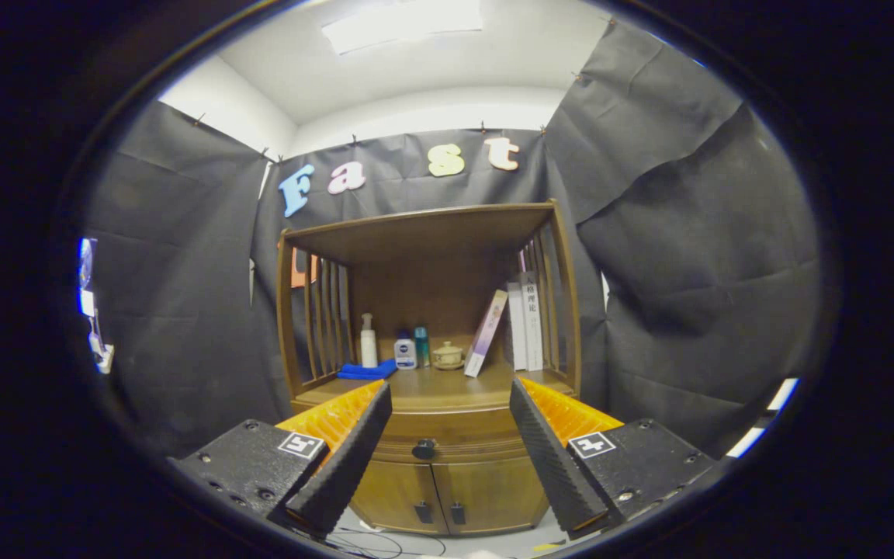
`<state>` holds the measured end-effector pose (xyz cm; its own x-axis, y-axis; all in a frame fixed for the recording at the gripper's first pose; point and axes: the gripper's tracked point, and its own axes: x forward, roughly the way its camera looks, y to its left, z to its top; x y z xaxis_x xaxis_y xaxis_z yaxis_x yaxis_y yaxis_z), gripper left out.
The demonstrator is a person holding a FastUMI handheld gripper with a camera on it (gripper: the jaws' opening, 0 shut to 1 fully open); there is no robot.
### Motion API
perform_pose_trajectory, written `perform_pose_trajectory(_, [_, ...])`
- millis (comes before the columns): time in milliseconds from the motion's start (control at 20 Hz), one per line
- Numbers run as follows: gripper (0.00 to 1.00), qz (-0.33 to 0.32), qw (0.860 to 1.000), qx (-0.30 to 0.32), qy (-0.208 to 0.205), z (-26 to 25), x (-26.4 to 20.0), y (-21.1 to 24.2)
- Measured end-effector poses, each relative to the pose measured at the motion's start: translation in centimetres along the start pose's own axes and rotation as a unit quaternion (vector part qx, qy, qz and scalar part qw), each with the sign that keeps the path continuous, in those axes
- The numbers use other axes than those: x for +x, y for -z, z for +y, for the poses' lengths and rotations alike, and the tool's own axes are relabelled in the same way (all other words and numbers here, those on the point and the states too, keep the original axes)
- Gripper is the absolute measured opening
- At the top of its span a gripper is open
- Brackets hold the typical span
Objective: Pull open the drawer, take out the items inside it, and place them on the countertop above the cabinet.
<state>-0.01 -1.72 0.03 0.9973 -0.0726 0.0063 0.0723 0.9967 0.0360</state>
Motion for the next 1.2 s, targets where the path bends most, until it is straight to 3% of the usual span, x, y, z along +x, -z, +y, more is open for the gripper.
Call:
perform_pose_trajectory(300, [0.97,0.017,1.0,0.003,0.003,0.6,1.6,2.8])
perform_pose_trajectory(500, [0.98,0.014,0.999,0.04,0.008,0.9,3.9,5.0])
perform_pose_trajectory(1200, [0.99,0.092,0.995,-0.037,-0.001,2.5,15.3,17.6])
